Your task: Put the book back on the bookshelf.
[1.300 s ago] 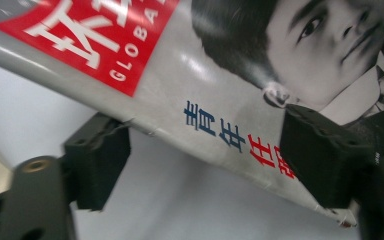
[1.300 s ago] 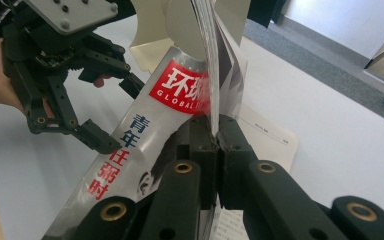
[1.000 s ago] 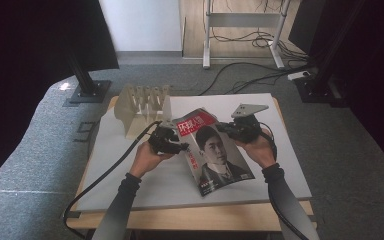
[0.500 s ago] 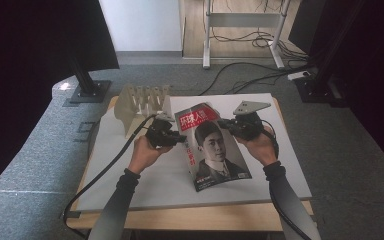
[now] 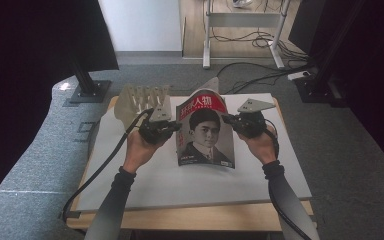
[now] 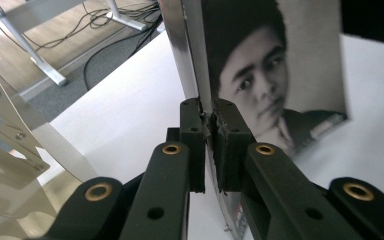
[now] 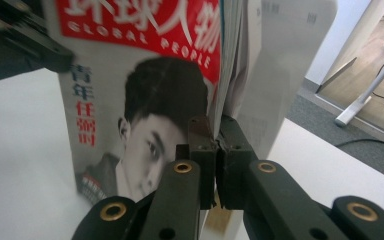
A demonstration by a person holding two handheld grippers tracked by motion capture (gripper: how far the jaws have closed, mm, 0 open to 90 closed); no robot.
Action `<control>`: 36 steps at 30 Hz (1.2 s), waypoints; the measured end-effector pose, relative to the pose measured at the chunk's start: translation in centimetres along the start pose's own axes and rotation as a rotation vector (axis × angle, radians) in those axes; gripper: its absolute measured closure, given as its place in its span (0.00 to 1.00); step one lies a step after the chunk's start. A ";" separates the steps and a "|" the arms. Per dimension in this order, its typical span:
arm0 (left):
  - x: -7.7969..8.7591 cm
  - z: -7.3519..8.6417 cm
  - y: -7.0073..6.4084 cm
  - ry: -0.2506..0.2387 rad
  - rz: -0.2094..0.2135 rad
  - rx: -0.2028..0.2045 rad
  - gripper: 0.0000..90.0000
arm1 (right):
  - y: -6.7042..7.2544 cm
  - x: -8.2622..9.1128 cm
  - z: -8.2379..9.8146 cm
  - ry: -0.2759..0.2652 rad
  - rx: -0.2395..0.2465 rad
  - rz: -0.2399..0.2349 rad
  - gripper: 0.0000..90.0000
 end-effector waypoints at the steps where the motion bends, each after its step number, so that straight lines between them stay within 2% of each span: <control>1: 0.1 0.0 -0.2 0.000 0.011 -0.004 0.93 | -0.1 0.0 0.1 0.000 -0.002 0.001 0.95; 3: 0.0 0.0 -0.5 0.003 0.036 -0.010 0.91 | -0.1 0.1 0.3 -0.003 -0.012 -0.006 0.96; 7: -0.5 -0.2 -0.6 0.008 0.042 0.011 0.85 | 0.2 0.5 0.4 -0.005 -0.002 -0.017 0.95; 9: -0.9 -0.1 -0.3 0.022 0.018 0.016 0.83 | 0.3 0.6 0.3 -0.005 0.005 -0.018 0.95; 12: -0.9 0.0 0.2 0.031 -0.035 0.009 0.91 | 0.4 0.6 0.3 -0.004 0.016 -0.017 0.95; 16: -0.3 -0.2 -0.1 -0.029 -0.037 -0.049 0.94 | -0.1 0.7 0.2 -0.016 0.008 0.000 0.96; 20: 0.1 0.3 -0.6 -0.026 -0.017 -0.062 0.92 | -0.3 0.7 0.2 -0.022 -0.001 0.000 0.96; 22: 0.1 0.7 -0.8 -0.030 0.013 -0.056 0.90 | -0.2 0.9 0.5 -0.025 0.000 -0.011 0.95; 26: 0.5 -0.1 -1.1 -0.076 0.080 0.000 0.80 | 0.0 1.3 1.2 -0.029 -0.004 -0.035 0.95; 31: -0.1 -1.3 -1.1 -0.038 0.083 0.010 0.72 | -0.1 1.8 1.7 -0.032 -0.001 -0.046 0.95; 36: -1.8 -1.6 -1.0 0.007 0.076 0.026 0.71 | -0.2 2.0 2.0 -0.038 -0.007 -0.049 0.95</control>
Point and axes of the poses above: each handheld gripper's, and its own axes: x roughly backward along the jaws, z roughly out of its underside, y roughly to its left, the point moved 8 cm from there along -x, roughly forward along the jaws, and after that the axes turned 1 degree about y, right-handed, at the moved point
